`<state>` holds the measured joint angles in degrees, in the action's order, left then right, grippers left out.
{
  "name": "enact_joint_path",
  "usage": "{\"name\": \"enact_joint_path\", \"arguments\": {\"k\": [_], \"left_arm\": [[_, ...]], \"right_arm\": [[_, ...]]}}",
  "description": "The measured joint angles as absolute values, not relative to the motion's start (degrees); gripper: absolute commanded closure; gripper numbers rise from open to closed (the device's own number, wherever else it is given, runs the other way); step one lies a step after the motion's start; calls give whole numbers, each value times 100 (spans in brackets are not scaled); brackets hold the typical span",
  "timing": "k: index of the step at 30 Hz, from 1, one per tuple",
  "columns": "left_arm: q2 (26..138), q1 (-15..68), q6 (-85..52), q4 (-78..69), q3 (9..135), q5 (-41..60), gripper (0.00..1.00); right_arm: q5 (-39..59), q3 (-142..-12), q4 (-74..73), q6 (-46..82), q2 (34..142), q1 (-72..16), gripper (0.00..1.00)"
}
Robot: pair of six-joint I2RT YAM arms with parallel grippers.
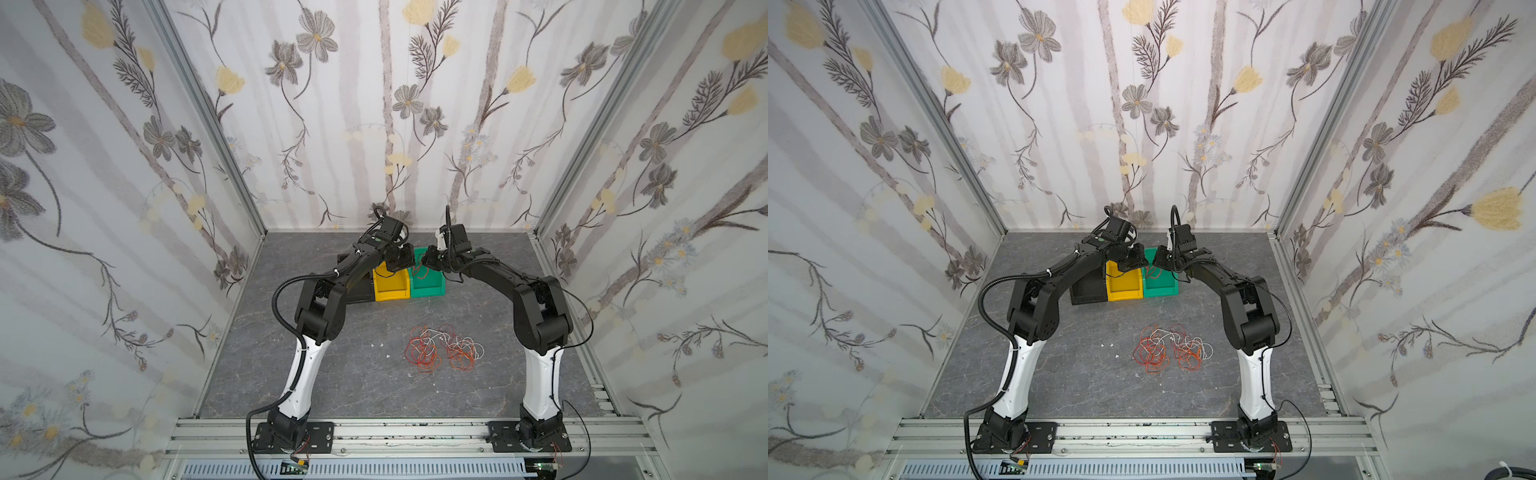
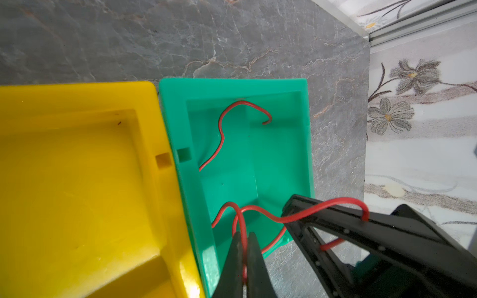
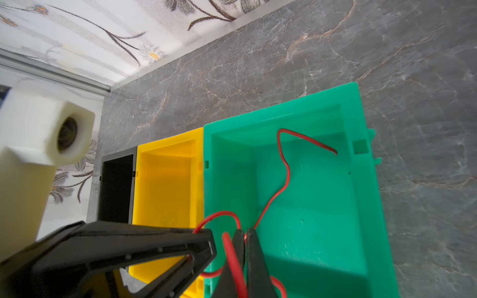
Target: Untangle the cables
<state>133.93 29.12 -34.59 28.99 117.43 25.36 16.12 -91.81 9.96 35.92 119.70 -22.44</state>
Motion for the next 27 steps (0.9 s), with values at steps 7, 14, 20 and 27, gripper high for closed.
{"name": "enact_joint_path", "arguments": {"k": [7,14,20,27], "left_arm": [[13572,2965,-3450,2950,11935,2550,100],[13802,3004,-3441,3179,12309,2504,100],[14077,3120,-3339,3531,12752,2298,100],[14278,3166,-3317,3819,13015,2078,100]], "right_arm": [[1658,-9463,956,3789,12337,-2244,100],[1649,-9535,1009,3854,12523,-2246,100],[1551,-9557,1234,3861,12591,-2246,100],[1452,-9568,1422,3859,12597,-2244,100]]}}
